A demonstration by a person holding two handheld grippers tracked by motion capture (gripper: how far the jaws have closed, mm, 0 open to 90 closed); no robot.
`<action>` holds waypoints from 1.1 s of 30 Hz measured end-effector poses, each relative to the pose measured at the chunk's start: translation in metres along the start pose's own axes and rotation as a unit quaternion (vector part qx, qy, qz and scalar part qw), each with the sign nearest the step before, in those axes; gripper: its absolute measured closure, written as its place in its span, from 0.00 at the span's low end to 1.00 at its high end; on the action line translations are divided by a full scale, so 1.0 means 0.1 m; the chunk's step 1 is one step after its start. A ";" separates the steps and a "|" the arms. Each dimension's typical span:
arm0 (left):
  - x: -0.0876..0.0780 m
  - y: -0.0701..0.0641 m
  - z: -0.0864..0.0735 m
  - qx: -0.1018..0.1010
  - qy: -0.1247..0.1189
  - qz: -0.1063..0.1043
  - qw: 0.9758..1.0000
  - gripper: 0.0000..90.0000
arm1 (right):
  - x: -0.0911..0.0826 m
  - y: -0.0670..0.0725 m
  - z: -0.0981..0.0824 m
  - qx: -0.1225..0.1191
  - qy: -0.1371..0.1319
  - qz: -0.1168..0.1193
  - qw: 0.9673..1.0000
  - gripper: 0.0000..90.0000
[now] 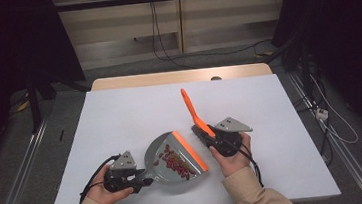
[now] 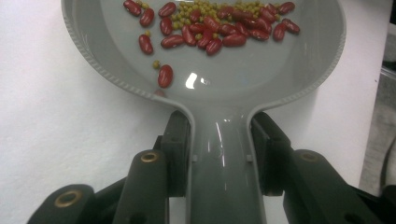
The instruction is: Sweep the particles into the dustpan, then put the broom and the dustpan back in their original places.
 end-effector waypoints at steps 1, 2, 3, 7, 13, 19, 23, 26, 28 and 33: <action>-0.01 0.01 0.00 0.002 -0.002 0.004 1.000 0.70 | -0.01 -0.01 0.00 0.000 0.001 -0.001 1.000 0.80; -0.02 0.02 0.00 -0.005 -0.004 0.009 1.000 0.70 | -0.01 -0.02 0.00 -0.001 0.001 -0.002 1.000 0.80; -0.02 0.03 0.00 -0.003 -0.005 0.007 1.000 0.70 | -0.02 -0.03 -0.01 0.000 0.002 -0.002 1.000 0.80; -0.08 0.07 0.00 -0.017 -0.012 0.014 1.000 0.70 | -0.05 -0.08 -0.01 0.000 0.002 -0.006 1.000 0.80; -0.15 0.16 0.02 -0.039 -0.025 0.030 0.998 0.70 | -0.09 -0.17 -0.03 0.004 0.004 -0.012 1.000 0.80; -0.21 0.26 0.01 -0.060 -0.030 0.047 0.997 0.70 | -0.11 -0.23 -0.06 0.006 0.007 -0.016 1.000 0.80; -0.23 0.33 -0.01 -0.072 -0.026 0.058 0.995 0.70 | -0.12 -0.27 -0.07 0.008 0.008 -0.018 1.000 0.80; -0.24 0.40 -0.02 -0.084 -0.031 0.069 0.994 0.70 | -0.13 -0.29 -0.07 0.010 0.006 -0.019 1.000 0.80; -0.26 0.45 -0.02 -0.090 -0.034 0.078 0.992 0.70 | -0.15 -0.30 -0.07 0.011 0.006 -0.018 1.000 0.80; -0.29 0.54 -0.04 -0.108 -0.037 0.083 0.990 0.70 | -0.18 -0.37 -0.05 0.022 -0.001 -0.023 1.000 0.80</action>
Point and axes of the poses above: each handheld gripper's, and its own axes: x roughly forward along the jaws, z roughly out of its top, y roughly to its left, the point moved 7 cm from there along x, roughly forward along the jaws, and after that the axes turned 9 degrees about y, right-handed, at the moved point
